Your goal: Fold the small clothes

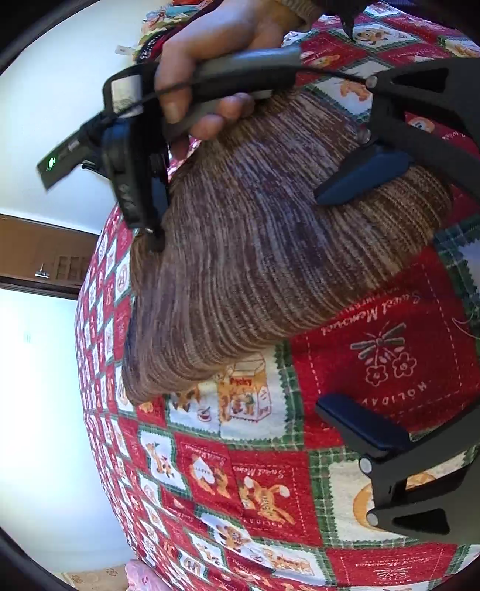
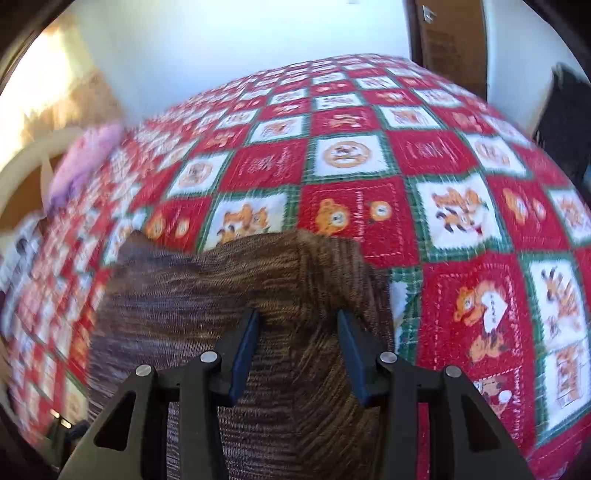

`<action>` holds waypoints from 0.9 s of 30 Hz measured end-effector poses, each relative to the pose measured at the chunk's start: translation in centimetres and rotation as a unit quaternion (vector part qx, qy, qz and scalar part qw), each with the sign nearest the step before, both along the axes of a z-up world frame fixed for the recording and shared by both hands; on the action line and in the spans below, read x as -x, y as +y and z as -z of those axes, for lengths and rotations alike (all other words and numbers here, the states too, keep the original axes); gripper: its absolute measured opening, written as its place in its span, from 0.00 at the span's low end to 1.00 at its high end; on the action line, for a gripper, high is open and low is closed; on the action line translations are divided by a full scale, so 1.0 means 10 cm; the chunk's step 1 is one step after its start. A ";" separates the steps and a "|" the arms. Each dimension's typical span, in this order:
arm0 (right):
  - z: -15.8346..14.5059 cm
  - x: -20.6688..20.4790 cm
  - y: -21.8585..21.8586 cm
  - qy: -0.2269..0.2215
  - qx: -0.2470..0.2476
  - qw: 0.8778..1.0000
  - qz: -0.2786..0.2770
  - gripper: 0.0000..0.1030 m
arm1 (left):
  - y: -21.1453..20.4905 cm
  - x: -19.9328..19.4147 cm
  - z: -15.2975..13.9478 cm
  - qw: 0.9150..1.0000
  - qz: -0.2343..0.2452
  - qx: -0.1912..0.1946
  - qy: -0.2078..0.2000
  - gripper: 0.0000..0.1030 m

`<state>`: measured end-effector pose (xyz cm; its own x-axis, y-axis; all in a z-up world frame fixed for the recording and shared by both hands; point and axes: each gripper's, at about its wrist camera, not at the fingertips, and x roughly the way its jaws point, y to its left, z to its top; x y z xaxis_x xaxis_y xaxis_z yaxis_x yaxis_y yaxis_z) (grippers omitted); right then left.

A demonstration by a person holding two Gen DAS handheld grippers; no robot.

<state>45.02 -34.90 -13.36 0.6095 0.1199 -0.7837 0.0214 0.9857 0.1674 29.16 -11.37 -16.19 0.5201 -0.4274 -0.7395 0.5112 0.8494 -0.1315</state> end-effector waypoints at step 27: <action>0.12 1.70 0.19 -0.017 0.115 0.988 -0.104 0.45 | 0.00 0.03 0.01 1.000 -0.006 -0.006 -0.002 1.00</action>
